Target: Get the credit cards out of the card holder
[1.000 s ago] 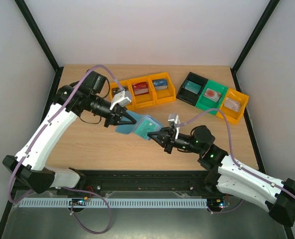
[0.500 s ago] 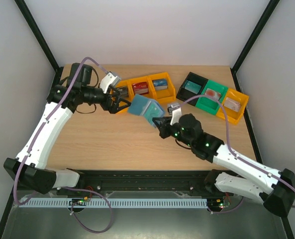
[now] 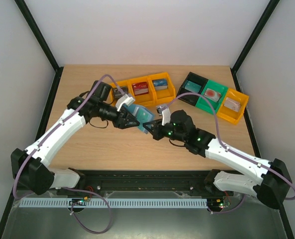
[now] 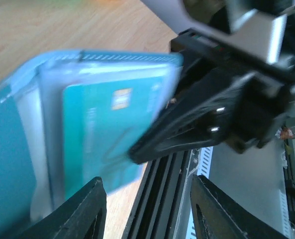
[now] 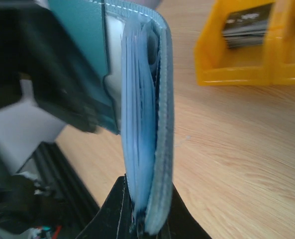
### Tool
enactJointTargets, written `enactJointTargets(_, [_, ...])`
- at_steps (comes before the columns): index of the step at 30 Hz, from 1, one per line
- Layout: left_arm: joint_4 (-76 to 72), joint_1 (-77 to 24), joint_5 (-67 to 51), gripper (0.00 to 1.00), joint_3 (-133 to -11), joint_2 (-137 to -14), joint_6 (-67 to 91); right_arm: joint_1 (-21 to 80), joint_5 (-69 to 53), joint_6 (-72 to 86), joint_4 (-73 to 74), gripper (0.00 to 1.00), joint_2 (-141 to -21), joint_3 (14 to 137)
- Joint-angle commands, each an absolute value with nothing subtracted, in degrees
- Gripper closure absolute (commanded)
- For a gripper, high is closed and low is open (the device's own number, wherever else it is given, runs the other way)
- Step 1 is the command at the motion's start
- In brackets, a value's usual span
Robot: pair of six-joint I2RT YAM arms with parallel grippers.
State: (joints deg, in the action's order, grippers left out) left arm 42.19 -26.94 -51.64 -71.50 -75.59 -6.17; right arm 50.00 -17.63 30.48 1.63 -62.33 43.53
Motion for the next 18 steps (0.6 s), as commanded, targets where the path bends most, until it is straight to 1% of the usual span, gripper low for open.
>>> enactJointTargets(1, [37.4, -26.9, -53.0, 0.52, -68.2, -75.3, -3.5, 50.1, -28.5, 30.5, -8.7, 0.98, -59.6, 41.5])
enactJointTargets(6, [37.5, -26.9, -49.0, 0.52, -68.6, -75.2, -4.3, 50.1, -36.1, 29.2, -12.2, 0.98, -58.0, 39.8])
enactJointTargets(9, [38.5, -26.8, -49.3, 0.52, -68.7, -74.8, -5.5, 50.1, -38.3, 28.1, -15.2, 0.98, -55.2, 38.0])
enactJointTargets(15, [38.8, -26.8, -50.2, 0.51, -68.5, -75.1, -6.0, 50.1, -39.4, 26.9, -17.7, 0.98, -50.5, 35.9])
enactJointTargets(18, [39.4, -27.2, -53.4, 0.55, -68.3, -75.1, -6.6, 50.1, -37.8, 27.1, -17.9, 0.98, -49.9, 35.9])
